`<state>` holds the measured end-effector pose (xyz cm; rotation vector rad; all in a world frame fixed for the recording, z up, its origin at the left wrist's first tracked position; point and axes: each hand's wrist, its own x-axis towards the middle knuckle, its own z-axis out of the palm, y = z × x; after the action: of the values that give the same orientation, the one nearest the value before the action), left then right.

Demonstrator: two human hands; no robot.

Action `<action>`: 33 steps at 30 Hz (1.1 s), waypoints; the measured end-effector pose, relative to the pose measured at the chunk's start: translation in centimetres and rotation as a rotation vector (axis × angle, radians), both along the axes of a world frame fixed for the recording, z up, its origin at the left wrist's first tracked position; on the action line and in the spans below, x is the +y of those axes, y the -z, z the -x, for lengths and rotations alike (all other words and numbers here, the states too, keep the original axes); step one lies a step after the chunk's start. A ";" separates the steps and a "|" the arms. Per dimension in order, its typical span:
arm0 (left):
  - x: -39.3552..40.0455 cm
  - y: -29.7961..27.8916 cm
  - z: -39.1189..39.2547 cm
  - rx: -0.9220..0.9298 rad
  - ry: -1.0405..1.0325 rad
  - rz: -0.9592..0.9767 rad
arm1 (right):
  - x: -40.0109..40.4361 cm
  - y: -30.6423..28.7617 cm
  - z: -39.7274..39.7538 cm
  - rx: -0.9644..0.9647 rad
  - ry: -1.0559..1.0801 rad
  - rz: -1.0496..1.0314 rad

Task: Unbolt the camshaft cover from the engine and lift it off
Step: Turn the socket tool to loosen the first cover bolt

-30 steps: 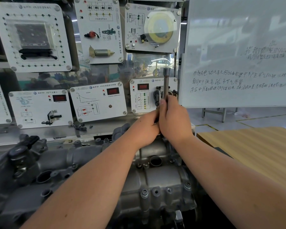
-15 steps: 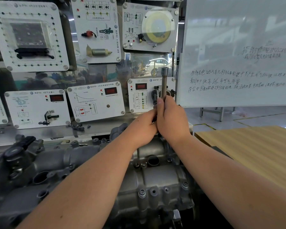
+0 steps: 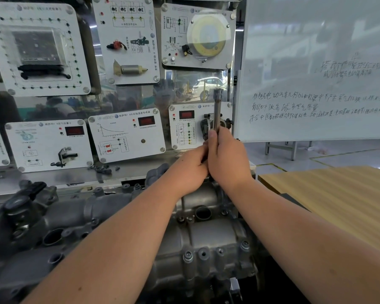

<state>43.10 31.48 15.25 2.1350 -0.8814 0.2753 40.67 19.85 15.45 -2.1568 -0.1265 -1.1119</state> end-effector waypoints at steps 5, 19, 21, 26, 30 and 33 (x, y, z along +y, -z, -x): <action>-0.2 -0.1 -0.2 -0.045 -0.049 -0.015 | 0.0 -0.1 0.2 0.004 -0.038 -0.036; -0.1 0.1 -0.4 -0.043 -0.039 -0.020 | -0.1 0.1 -0.1 -0.012 -0.035 -0.009; -0.2 0.1 -0.4 -0.057 -0.057 -0.020 | -0.1 0.0 0.0 -0.011 -0.047 -0.033; -0.1 0.2 -0.5 -0.044 -0.043 0.001 | -0.2 0.2 -0.2 -0.047 -0.023 0.012; -0.1 0.3 -0.3 -0.023 -0.005 0.020 | -0.2 0.3 -0.5 -0.044 -0.021 0.006; -0.1 0.2 0.0 -0.016 -0.004 0.015 | -0.4 0.4 -0.7 -0.032 -0.016 0.001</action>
<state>43.14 31.36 15.01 2.1230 -0.8822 0.3008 41.41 19.47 15.07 -2.1358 -0.1590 -1.1381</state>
